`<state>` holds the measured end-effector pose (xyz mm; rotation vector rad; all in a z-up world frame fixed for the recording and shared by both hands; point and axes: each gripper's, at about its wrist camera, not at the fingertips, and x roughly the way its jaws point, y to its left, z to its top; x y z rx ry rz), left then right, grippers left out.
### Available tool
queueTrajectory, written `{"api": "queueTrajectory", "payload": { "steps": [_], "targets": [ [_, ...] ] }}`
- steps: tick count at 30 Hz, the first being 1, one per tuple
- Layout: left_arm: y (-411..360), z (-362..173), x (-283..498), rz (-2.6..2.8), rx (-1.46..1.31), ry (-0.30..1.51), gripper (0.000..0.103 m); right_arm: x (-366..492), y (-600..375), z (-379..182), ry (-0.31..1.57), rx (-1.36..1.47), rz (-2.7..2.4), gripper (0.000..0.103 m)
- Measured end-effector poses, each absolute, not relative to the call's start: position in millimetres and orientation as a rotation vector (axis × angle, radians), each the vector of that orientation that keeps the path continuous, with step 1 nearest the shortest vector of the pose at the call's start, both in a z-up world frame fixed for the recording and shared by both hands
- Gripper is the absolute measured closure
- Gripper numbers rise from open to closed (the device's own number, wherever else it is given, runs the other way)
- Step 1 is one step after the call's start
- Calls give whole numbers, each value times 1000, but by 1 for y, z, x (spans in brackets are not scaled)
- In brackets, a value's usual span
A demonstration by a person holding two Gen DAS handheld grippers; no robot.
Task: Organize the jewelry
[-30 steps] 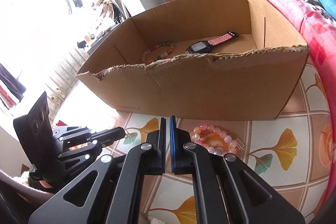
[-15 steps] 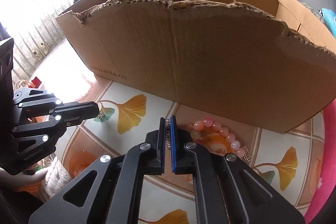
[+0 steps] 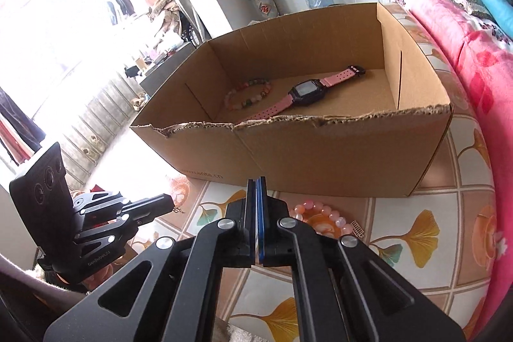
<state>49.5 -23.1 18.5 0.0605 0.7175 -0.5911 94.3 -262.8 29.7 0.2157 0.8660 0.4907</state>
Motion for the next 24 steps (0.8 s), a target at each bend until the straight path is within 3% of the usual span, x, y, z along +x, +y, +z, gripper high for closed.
{"api": "queueTrajectory", "payload": {
  "steps": [2,7,13,14,15,24],
  "targets": [
    [-26,22,49,-598,64,707,103,95,-258,28,874,187,480,101],
    [-29,19,49,-586,62,721,103,101,-215,0,962,37,479,81],
    [-24,12,47,-563,57,748,103,102,-192,-28,1004,-129,436,83],
    [-22,12,47,-559,55,751,103,102,-193,-28,1002,-137,432,86],
    [-19,11,47,-555,53,754,103,102,-194,-27,1001,-149,413,96],
    [-7,15,42,-539,37,738,103,110,-224,-19,1010,21,419,101]
  ]
}}
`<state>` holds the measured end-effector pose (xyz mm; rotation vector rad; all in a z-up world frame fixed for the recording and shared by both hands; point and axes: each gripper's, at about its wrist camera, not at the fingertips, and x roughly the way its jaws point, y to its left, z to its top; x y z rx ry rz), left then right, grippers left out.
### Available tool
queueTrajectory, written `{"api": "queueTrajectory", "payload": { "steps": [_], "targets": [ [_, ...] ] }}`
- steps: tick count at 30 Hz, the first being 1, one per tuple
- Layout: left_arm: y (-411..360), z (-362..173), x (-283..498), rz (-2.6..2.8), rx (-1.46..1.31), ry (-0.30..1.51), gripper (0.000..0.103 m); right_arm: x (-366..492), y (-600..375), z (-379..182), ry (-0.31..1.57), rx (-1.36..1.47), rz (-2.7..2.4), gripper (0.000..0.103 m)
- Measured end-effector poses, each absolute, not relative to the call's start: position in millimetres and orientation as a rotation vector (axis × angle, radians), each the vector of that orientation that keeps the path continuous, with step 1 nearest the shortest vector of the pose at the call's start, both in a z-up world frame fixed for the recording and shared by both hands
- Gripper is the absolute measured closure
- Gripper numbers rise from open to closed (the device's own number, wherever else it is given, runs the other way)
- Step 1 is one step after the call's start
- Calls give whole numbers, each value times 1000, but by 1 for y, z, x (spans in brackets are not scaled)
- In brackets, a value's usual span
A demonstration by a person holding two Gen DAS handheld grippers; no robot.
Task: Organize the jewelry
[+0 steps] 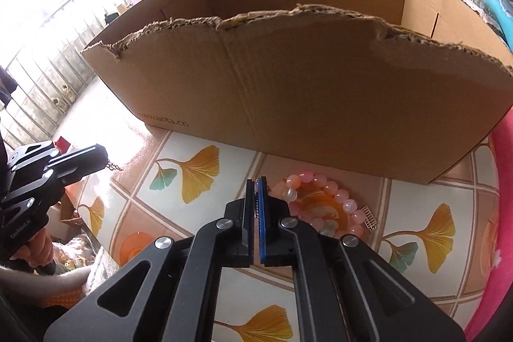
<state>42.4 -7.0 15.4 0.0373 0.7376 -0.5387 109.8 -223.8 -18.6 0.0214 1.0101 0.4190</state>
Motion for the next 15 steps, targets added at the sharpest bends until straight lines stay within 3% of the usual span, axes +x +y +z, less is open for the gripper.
{"api": "queueTrajectory", "payload": {
  "steps": [15],
  "targets": [
    [8,55,34,-548,19,654,103,94,-259,57,845,164,478,101]
  ]
}}
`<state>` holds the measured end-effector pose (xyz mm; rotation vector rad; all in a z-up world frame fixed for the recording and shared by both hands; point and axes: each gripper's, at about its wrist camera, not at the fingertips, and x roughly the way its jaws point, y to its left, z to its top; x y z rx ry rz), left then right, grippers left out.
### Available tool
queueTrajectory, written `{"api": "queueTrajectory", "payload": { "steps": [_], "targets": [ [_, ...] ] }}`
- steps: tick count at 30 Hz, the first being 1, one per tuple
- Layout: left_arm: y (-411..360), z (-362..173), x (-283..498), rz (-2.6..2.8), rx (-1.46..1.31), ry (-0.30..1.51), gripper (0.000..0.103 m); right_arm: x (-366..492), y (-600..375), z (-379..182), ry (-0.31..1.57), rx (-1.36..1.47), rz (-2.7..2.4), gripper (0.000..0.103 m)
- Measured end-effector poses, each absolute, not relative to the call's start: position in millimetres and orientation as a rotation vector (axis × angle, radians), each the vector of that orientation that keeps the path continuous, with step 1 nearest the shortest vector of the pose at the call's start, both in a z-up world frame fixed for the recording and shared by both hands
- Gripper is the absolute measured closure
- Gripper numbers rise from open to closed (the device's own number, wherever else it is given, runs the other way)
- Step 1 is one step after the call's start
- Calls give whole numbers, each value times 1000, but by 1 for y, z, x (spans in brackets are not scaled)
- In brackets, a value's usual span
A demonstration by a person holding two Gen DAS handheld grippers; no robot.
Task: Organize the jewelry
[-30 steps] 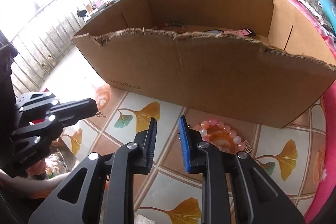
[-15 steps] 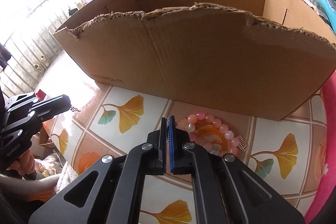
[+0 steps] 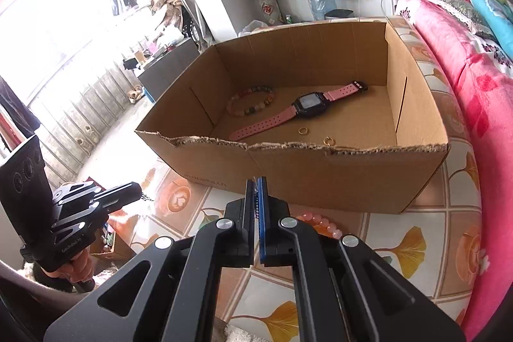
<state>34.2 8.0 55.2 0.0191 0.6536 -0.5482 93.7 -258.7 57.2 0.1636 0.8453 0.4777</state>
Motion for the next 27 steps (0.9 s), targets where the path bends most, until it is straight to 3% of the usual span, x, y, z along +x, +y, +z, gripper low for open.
{"api": "queueTrajectory", "payload": {
  "steps": [7,11,19,27],
  "targets": [
    [8,112,55,-647,-13,559,103,117,-263,114,715,203,543,101],
    [-2,123,96,-673,-38,605,103,149,-267,120,713,210,559,101],
    [-31,81,190,-617,-87,908,103,221,-271,86,886,199,486,101],
    [-43,48,216,-605,-105,1033,102,256,-283,66,953,196,417,99]
  ]
}}
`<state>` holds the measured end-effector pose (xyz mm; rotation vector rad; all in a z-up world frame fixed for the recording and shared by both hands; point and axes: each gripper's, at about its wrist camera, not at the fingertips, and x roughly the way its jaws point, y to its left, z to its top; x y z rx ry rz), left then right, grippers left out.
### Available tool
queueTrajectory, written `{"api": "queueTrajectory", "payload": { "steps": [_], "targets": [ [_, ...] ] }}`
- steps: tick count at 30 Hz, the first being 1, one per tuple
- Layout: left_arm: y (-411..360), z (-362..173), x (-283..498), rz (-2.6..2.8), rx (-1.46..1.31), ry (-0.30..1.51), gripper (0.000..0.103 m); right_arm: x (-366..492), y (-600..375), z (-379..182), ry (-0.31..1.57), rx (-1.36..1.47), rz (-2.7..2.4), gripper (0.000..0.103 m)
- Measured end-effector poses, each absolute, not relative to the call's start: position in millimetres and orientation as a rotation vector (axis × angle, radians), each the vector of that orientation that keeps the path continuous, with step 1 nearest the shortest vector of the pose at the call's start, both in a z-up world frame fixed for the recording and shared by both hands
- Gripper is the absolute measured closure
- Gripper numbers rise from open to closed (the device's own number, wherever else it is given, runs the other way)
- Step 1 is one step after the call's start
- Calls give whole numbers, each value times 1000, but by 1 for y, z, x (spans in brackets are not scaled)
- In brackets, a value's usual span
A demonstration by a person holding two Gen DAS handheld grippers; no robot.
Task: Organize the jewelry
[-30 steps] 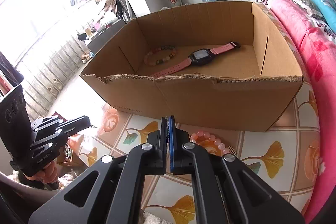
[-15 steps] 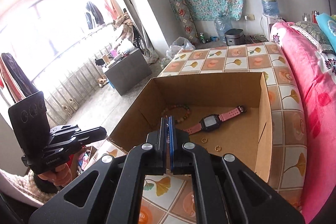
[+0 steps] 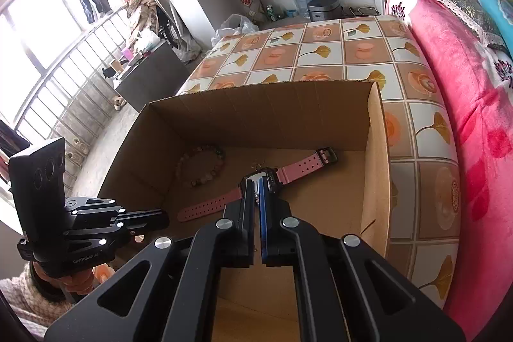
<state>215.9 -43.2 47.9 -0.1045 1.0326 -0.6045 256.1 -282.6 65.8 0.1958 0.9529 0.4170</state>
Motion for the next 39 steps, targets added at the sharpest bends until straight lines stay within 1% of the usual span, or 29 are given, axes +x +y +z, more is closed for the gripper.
{"api": "queueTrajectory", "payload": {
  "steps": [2,8,11,12,13,15,16,17,18,19,20,22,23,24,25,26,28,30,33,36,39],
  "targets": [
    [-43,46,218,-595,-110,1038,98,255,-288,68,939,209,412,99],
    [-38,57,211,-578,-114,1002,97,244,-301,79,900,234,392,99],
    [-36,66,200,-585,-121,965,93,232,-306,88,874,250,389,98],
    [-35,70,195,-585,-121,948,89,226,-308,92,860,254,390,93],
    [-34,75,190,-588,-120,931,86,220,-309,96,844,257,392,82],
    [-32,84,177,-597,-119,890,82,205,-314,104,806,262,387,72],
    [-31,89,170,-606,-121,865,78,197,-316,109,788,265,387,70],
    [-29,94,162,-617,-122,839,76,189,-318,114,769,269,391,69],
    [-28,100,153,-627,-121,812,71,180,-321,119,747,271,390,67],
    [-26,104,145,-638,-118,787,65,170,-323,124,725,270,387,62],
    [-25,108,136,-648,-113,765,62,160,-325,129,703,266,383,59],
    [-23,114,120,-671,-105,733,48,140,-328,139,663,252,368,52],
    [-21,116,113,-691,-104,722,46,130,-329,144,644,241,357,50],
    [-20,116,105,-711,-104,712,40,120,-330,147,626,228,346,47],
    [-20,116,98,-730,-106,705,34,112,-330,150,614,214,334,46],
    [-19,115,91,-748,-108,703,32,104,-330,151,605,201,322,46],
    [-20,110,79,-774,-109,711,22,91,-329,150,599,185,308,46],
    [-22,101,70,-784,-105,727,17,81,-329,144,604,173,291,46],
    [-27,78,64,-743,-95,801,14,70,-331,126,633,194,280,46],
    [-33,54,64,-681,-87,869,14,64,-337,96,706,271,280,46],
    [-35,29,66,-592,-48,910,14,64,-340,63,798,276,226,46]
  ]
}}
